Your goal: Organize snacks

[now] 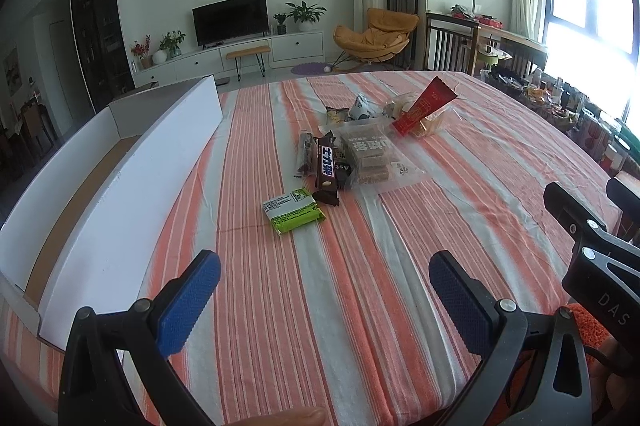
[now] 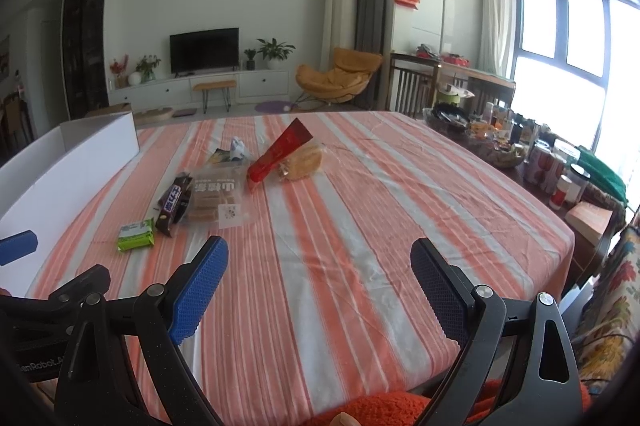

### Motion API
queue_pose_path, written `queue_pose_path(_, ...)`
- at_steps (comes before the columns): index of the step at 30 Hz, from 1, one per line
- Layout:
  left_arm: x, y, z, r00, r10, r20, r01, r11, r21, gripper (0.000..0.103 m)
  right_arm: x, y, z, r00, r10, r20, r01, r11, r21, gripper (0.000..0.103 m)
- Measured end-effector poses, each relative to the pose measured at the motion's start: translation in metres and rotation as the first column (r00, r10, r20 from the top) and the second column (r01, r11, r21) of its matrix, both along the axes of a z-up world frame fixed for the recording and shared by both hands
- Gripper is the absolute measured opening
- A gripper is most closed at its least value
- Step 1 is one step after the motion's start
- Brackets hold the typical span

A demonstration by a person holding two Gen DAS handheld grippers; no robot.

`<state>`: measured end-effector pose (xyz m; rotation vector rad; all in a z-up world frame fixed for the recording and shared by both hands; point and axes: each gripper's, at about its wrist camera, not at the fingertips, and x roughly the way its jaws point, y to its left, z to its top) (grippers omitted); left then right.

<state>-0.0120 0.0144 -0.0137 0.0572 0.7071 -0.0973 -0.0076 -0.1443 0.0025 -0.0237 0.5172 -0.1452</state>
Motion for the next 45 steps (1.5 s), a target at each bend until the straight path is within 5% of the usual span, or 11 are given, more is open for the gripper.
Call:
queue_pose_path(22, -0.004, -0.004, 0.003, 1.0, -0.01, 0.015, 0.009, 1.0, 0.012, 0.103, -0.006, 0.005, 0.005, 0.999, 0.017, 0.033, -0.016, 0.999, -0.032, 0.095)
queue_pose_path(30, 0.004, -0.001, -0.012, 0.997, -0.02, -0.072, 0.019, 1.0, -0.008, 0.103, -0.005, 0.006, 0.004, 1.0, 0.015, 0.028, -0.015, 0.999, -0.029, 0.095)
queue_pose_path(36, 0.002, -0.002, -0.011, 0.998, -0.023, -0.054, 0.022, 1.0, -0.007, 0.103, -0.004, 0.008, 0.002, 0.999, 0.02, 0.025, -0.019, 0.999, -0.034, 0.095)
queue_pose_path(45, 0.026, -0.001, -0.073, 0.956, -0.031, -0.292, 0.039, 0.999, 0.02, 0.103, 0.006, 0.001, -0.005, 0.998, 0.042, -0.043, -0.041, 0.999, 0.015, 0.095)
